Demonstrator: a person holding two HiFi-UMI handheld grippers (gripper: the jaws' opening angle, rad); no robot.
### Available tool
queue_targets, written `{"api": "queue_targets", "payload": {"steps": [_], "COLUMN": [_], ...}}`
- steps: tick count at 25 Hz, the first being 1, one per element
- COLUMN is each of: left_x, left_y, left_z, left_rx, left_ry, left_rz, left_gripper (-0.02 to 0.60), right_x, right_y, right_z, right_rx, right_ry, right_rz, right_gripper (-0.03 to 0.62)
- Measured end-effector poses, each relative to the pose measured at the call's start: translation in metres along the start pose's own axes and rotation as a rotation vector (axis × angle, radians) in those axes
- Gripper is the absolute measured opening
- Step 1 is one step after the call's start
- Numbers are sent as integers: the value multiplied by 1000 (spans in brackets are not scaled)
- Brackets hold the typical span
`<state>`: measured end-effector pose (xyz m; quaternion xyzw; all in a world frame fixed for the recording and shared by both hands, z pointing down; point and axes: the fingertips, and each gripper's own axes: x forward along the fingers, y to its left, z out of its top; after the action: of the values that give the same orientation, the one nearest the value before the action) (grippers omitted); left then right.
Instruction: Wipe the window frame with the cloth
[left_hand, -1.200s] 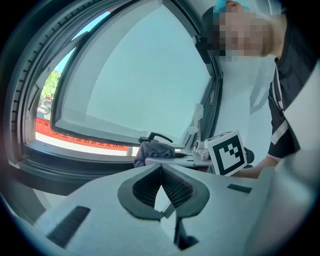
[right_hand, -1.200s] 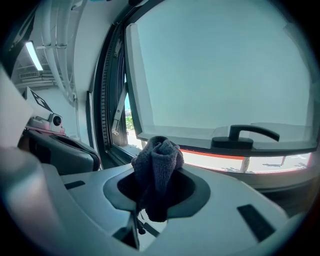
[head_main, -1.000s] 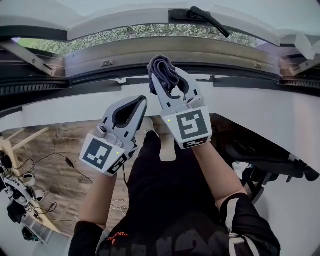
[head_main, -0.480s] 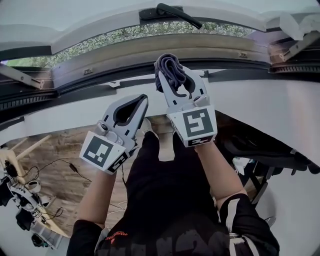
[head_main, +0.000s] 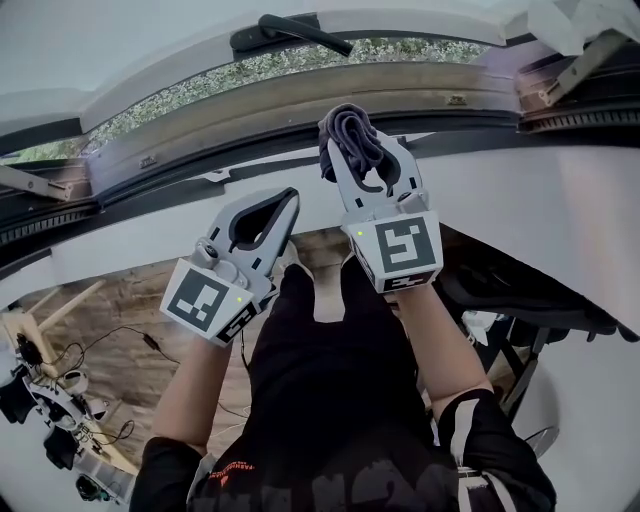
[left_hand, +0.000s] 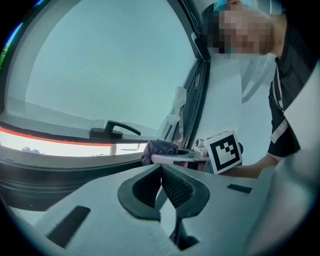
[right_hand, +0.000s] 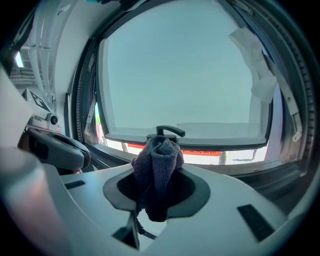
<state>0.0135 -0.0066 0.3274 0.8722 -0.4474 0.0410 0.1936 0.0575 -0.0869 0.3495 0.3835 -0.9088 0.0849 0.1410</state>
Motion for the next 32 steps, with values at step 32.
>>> {"api": "queue_targets", "payload": {"steps": [32], "left_x": [111], "left_y": [-68], "left_z": [13], "left_rx": [43], "left_ry": [42], "left_rz": [-147], "left_gripper": [20], "right_x": [-68], "right_y": [-159], "right_z": [-13], "right_rx": [55], "right_ry": [-5], "right_rz": [-230], "right_gripper": [106]}}
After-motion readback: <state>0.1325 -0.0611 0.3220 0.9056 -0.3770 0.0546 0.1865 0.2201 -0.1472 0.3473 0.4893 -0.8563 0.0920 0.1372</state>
